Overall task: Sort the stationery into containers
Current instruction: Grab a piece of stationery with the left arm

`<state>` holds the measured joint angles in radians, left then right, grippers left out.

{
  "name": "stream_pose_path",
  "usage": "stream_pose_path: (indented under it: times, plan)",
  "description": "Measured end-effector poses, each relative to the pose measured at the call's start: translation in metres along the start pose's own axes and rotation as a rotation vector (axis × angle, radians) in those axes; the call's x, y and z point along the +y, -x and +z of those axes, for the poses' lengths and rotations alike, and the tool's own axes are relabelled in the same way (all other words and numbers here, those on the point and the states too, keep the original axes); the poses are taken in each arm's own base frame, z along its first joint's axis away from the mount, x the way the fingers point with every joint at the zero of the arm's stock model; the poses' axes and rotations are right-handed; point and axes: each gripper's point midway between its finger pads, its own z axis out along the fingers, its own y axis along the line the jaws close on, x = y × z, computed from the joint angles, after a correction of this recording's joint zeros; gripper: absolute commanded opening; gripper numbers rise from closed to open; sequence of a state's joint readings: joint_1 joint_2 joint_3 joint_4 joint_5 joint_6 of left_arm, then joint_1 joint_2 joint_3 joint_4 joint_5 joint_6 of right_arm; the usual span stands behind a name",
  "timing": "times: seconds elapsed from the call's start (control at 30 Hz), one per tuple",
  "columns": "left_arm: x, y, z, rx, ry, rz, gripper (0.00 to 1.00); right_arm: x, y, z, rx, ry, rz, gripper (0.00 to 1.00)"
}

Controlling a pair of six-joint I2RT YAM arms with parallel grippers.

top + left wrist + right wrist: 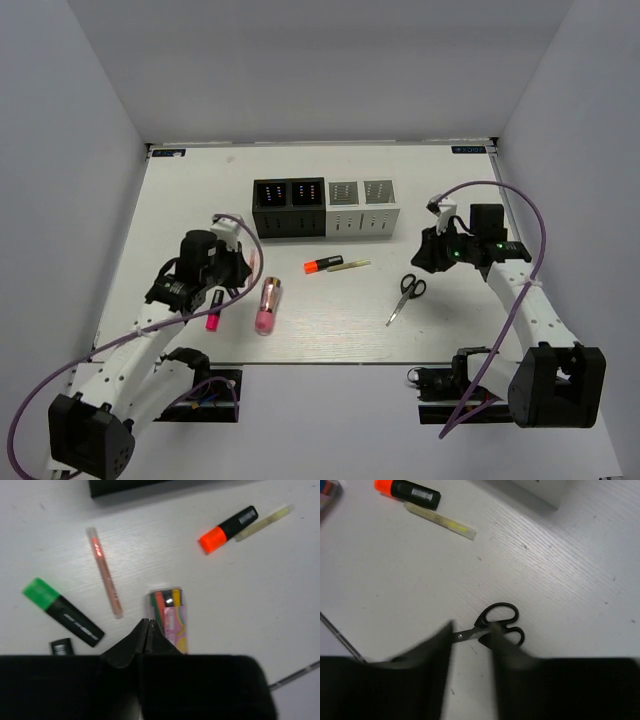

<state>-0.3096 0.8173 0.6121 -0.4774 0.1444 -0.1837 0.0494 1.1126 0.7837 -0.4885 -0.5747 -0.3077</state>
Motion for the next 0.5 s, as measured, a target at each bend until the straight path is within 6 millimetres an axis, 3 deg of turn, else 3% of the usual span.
stream_pose_path:
  times: [0.03,0.07,0.1,0.13,0.17,0.27,0.37,0.4,0.43,0.5]
  plan:
    - [-0.004,-0.005,0.003,0.024,-0.02,0.012,0.02,0.002,-0.001,-0.001,0.002,0.012,-0.004,0.0]
    - [-0.008,-0.01,0.007,0.052,-0.038,0.02,0.06,0.004,-0.002,-0.001,0.005,0.022,-0.007,0.1]
    - [-0.012,-0.017,0.01,0.088,-0.054,0.033,0.17,0.005,-0.003,-0.002,0.012,0.028,0.005,0.38]
    - [-0.015,-0.022,0.014,0.126,-0.067,0.046,0.63,0.007,-0.003,-0.003,0.015,0.035,0.012,0.77]
    - [-0.018,-0.026,0.017,0.162,-0.076,0.059,0.75,0.008,-0.002,-0.004,0.017,0.036,0.02,0.91]
    - [-0.027,-0.026,0.025,0.249,-0.083,0.071,0.91,0.01,0.009,-0.007,0.0,0.045,0.006,0.89]
    - [-0.034,-0.017,0.032,0.266,-0.063,0.089,0.9,0.013,0.014,-0.008,-0.016,0.061,0.003,0.53]
    - [-0.035,-0.016,0.034,0.27,-0.056,0.095,0.9,0.014,0.014,-0.008,-0.016,0.066,0.009,0.33]
    - [-0.035,-0.017,0.036,0.279,-0.043,0.098,0.9,0.015,0.014,-0.008,-0.016,0.071,0.008,0.27]
    - [-0.035,-0.02,0.04,0.31,-0.018,0.098,0.88,0.017,0.013,-0.008,-0.016,0.078,0.024,0.29]
